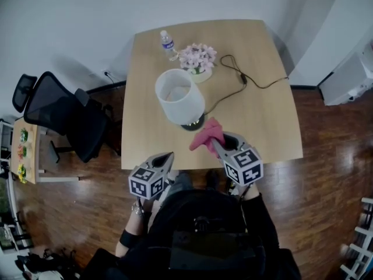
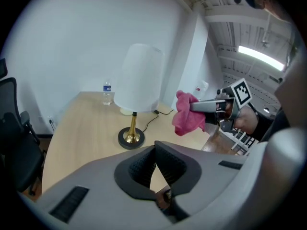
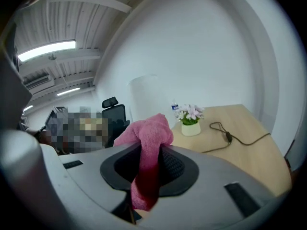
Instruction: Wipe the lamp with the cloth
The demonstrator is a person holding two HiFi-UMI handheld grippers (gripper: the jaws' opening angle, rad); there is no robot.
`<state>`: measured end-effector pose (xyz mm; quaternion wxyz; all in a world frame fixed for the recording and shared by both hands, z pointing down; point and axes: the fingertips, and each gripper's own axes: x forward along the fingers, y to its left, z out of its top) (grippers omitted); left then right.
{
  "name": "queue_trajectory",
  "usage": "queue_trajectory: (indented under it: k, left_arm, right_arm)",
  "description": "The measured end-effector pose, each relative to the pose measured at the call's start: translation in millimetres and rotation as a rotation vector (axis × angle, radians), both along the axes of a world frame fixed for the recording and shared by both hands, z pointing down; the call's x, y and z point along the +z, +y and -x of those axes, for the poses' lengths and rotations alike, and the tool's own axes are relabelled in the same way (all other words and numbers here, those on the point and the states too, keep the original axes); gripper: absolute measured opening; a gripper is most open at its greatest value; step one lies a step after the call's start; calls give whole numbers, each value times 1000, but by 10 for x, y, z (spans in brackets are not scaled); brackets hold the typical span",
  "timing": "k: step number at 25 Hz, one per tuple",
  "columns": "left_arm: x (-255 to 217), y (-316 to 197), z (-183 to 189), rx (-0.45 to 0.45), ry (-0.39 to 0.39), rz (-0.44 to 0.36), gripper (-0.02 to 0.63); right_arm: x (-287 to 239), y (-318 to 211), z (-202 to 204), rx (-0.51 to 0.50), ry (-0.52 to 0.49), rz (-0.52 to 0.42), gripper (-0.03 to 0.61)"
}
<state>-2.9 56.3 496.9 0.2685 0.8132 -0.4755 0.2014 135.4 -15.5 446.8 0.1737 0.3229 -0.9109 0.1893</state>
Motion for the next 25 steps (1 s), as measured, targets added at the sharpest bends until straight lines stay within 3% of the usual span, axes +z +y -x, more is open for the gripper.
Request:
queue_trajectory:
  k: [6,11,25]
  left_arm:
    - [-210,-85,25,3,-6,-41,2]
    - [-317,-83,75,-2,-16,-55,2]
    - [-226,17,208,-28,-19,-24,2]
  right_arm:
    - [-898,-383,280,-41,-41,-163,83]
    - [-1281,-646,368,-60,-23,-248,83]
    - [-696,-725,528,-93,96,-170,81]
